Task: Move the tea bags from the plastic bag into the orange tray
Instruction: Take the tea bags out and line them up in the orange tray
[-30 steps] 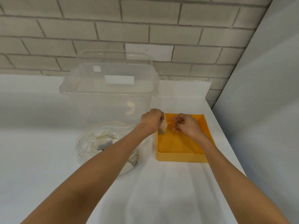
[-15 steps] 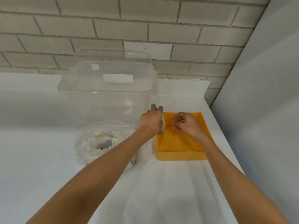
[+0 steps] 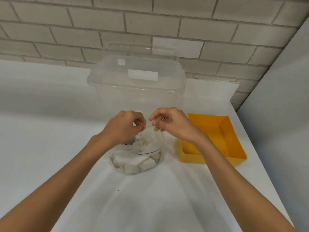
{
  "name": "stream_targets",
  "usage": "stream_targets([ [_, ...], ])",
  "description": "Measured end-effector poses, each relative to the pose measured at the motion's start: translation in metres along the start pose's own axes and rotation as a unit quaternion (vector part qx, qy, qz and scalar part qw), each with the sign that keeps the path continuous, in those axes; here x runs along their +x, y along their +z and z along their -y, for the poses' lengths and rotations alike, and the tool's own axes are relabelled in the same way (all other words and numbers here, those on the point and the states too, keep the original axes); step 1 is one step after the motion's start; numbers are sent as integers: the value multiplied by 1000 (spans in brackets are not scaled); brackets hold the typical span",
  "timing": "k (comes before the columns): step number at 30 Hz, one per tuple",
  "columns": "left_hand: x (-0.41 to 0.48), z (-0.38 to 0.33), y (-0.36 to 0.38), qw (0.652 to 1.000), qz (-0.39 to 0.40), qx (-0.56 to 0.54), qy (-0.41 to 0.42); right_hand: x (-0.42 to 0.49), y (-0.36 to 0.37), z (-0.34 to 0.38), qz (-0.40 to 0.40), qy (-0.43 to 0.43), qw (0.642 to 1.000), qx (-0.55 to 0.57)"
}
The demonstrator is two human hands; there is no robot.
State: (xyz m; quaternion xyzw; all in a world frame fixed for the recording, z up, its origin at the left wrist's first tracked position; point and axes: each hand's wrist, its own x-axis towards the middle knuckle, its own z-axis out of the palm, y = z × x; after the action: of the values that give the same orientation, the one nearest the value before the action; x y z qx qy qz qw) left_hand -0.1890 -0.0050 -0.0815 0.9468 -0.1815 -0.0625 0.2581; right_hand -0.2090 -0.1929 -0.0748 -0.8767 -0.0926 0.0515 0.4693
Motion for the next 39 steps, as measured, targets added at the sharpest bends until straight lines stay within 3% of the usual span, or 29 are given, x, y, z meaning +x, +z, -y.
stream_targets([
  [5,-9,44,-4,999,11,38,-24,24,57,4,97,-11,984,-150],
  [9,-9,51,6,994,17,104,-22,41,85,-14,99,52,953,-283],
  [15,-7,51,16,977,87,190,-54,37,89,-15,78,72,970,-218],
  [18,-9,60,14,992,53,107,-49,31,83,-12,34,75,987,-137],
  [21,-12,74,12,998,11,-60,-34,24,80,-7,-20,81,997,1],
  [24,-22,72,9,952,-26,-303,-36,18,79,4,-56,72,987,129],
  [27,-29,66,9,893,-13,-448,-27,16,84,13,-84,46,986,140],
  [31,-30,64,3,899,-5,-438,3,18,86,19,-134,4,989,56],
  [35,-26,69,-11,899,-41,-436,21,16,82,28,-133,-20,989,-55],
  [39,-21,74,-16,908,-77,-410,46,20,83,32,-123,-18,991,-58],
])
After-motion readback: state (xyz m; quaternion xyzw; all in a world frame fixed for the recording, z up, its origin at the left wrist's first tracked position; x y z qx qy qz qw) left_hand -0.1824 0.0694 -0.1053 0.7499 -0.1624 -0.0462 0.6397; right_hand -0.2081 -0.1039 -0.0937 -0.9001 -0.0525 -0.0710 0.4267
